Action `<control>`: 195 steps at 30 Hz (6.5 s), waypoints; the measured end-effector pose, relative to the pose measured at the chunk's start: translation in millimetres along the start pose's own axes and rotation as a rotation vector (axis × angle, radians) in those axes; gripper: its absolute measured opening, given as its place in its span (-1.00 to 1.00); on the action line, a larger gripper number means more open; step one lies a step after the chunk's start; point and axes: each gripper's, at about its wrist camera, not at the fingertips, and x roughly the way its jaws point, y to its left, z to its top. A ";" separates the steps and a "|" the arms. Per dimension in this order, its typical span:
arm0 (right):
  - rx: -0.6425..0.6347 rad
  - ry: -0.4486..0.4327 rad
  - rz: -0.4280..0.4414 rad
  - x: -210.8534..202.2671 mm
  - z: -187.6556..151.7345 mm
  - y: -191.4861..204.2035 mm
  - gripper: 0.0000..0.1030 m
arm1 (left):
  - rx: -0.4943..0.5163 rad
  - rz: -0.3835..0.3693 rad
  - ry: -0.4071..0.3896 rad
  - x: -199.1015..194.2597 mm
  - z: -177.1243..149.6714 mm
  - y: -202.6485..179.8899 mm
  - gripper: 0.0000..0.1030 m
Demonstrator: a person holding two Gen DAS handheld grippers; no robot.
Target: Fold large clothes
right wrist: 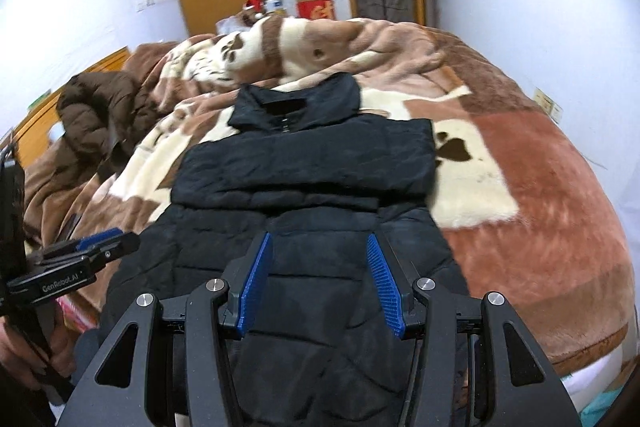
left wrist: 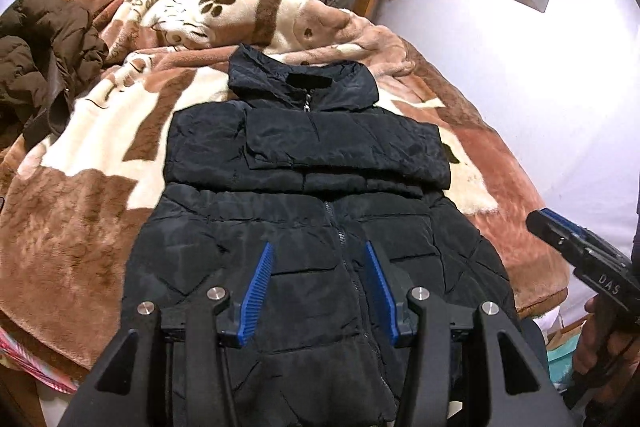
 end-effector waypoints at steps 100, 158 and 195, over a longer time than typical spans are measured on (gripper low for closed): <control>0.001 0.340 0.178 268.9 29.6 -15.0 -0.61 | -0.076 -0.054 0.186 231.4 34.0 65.2 -0.43; 0.010 0.175 -0.042 295.3 119.9 -78.2 -0.50 | 0.009 0.198 0.059 252.1 144.0 103.2 -0.11; -0.105 0.151 0.060 285.0 76.8 -21.9 -0.15 | 0.000 0.207 0.090 240.9 114.3 90.2 -0.07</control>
